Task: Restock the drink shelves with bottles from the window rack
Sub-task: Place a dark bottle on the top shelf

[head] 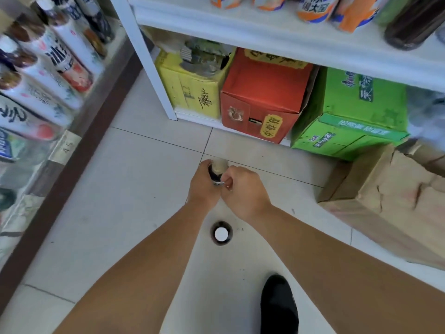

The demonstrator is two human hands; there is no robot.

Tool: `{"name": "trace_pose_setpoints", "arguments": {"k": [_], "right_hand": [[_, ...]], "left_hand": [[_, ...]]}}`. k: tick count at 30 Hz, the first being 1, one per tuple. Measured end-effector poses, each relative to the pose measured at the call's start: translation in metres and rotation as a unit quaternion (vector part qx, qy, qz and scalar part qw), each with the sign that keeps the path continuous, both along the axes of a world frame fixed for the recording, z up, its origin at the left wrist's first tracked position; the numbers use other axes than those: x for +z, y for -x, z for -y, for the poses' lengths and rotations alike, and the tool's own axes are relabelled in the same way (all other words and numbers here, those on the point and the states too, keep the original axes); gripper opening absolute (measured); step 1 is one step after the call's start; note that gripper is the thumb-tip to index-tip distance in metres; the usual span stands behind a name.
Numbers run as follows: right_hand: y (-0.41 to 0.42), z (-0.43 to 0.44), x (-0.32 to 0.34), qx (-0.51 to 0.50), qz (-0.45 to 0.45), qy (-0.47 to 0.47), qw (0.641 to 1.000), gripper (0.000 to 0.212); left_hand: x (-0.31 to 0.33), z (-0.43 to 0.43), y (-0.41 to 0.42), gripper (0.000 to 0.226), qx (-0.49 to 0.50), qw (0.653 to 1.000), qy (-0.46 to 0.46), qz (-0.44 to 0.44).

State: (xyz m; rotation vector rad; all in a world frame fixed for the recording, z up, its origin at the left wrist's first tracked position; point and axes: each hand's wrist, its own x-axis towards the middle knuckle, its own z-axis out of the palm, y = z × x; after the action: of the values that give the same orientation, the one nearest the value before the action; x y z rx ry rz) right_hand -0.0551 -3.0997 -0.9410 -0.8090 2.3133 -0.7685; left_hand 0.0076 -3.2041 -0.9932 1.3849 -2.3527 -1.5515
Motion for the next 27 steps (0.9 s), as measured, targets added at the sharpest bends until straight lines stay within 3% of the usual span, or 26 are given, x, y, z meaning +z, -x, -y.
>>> {"name": "trace_pose_setpoints", "arguments": {"k": [5, 10, 15, 18, 22, 27], "right_hand": [[0.004, -0.018, 0.019, 0.012, -0.023, 0.001, 1.000, 0.019], [-0.017, -0.012, 0.104, 0.004, 0.005, 0.015, 1.000, 0.033], [-0.057, 0.024, 0.257, 0.027, 0.046, 0.073, 0.996, 0.092], [-0.084, 0.048, 0.370, 0.080, 0.059, 0.099, 0.990, 0.107], [-0.126, 0.079, 0.529, 0.176, 0.064, 0.156, 0.970, 0.096], [-0.211, 0.119, 0.717, 0.209, 0.063, 0.288, 0.932, 0.080]], "left_hand": [[0.023, -0.001, -0.011, 0.056, 0.065, 0.998, 0.016, -0.004], [0.144, 0.023, -0.052, 0.054, 0.086, 0.996, 0.008, -0.028], [0.343, 0.051, -0.105, 0.050, 0.116, 0.987, -0.001, -0.109], [0.489, 0.071, -0.141, 0.050, 0.089, 0.983, -0.006, -0.158], [0.691, 0.096, -0.196, 0.040, 0.078, 0.975, 0.021, -0.207], [0.899, 0.106, -0.281, 0.025, 0.102, 0.952, 0.107, -0.267]]}}
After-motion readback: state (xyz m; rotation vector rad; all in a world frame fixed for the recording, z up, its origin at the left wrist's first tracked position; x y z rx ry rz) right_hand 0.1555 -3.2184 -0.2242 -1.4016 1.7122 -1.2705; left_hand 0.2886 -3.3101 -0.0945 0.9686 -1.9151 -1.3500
